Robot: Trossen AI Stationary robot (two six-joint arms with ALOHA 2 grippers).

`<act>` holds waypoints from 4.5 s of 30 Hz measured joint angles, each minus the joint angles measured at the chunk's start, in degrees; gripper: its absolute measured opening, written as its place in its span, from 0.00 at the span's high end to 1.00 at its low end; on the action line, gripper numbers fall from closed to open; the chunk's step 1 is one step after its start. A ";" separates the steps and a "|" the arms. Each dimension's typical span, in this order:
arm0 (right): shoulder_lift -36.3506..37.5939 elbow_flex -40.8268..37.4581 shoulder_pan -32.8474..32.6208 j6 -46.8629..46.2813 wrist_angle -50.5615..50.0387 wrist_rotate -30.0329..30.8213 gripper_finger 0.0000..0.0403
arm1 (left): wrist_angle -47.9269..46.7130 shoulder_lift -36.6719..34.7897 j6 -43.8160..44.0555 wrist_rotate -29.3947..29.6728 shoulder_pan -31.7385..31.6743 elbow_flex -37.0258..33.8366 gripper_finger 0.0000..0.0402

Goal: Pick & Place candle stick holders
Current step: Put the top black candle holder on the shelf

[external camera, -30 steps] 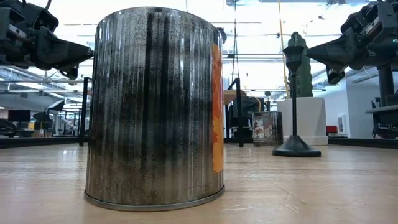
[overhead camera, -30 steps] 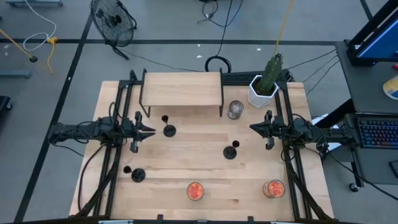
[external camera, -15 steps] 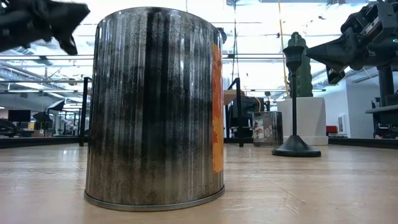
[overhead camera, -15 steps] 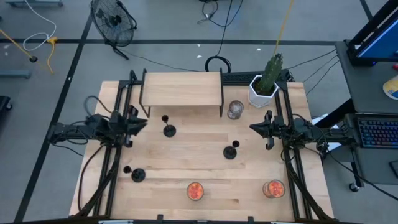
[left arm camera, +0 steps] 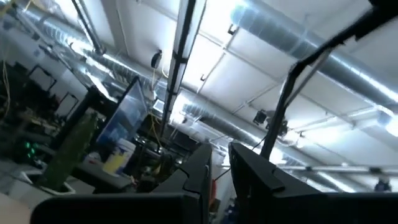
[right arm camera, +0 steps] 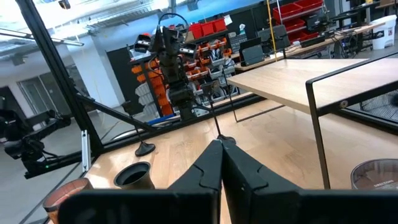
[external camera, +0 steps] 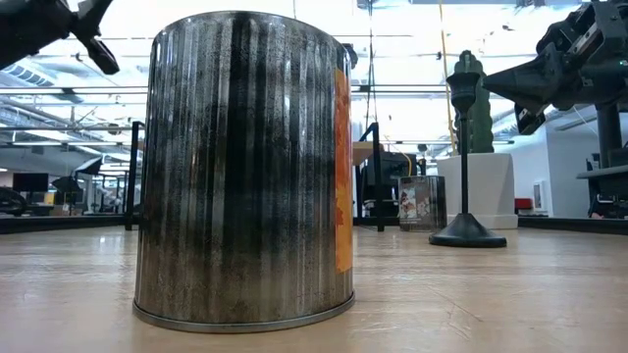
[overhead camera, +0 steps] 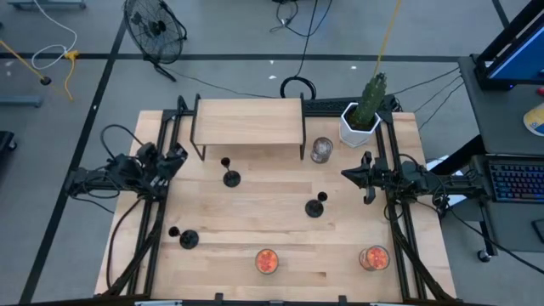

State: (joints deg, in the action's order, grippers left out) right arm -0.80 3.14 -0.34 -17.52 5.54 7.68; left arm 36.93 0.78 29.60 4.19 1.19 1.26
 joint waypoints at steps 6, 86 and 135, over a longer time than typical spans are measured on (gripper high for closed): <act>0.00 0.02 -0.02 0.00 0.00 0.00 1.00 | -16.47 3.66 1.20 1.30 0.72 8.99 0.84; -0.02 0.02 -0.02 0.66 -0.17 -0.15 1.00 | -112.91 80.71 24.77 0.76 -12.12 83.82 0.84; 0.00 0.00 -0.01 0.67 -0.15 -0.20 1.00 | -118.57 88.32 22.90 3.86 -12.89 82.53 0.49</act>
State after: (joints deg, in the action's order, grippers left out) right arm -0.80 3.14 -0.35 -16.85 5.39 7.49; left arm -81.64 89.10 52.50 8.05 -11.70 83.79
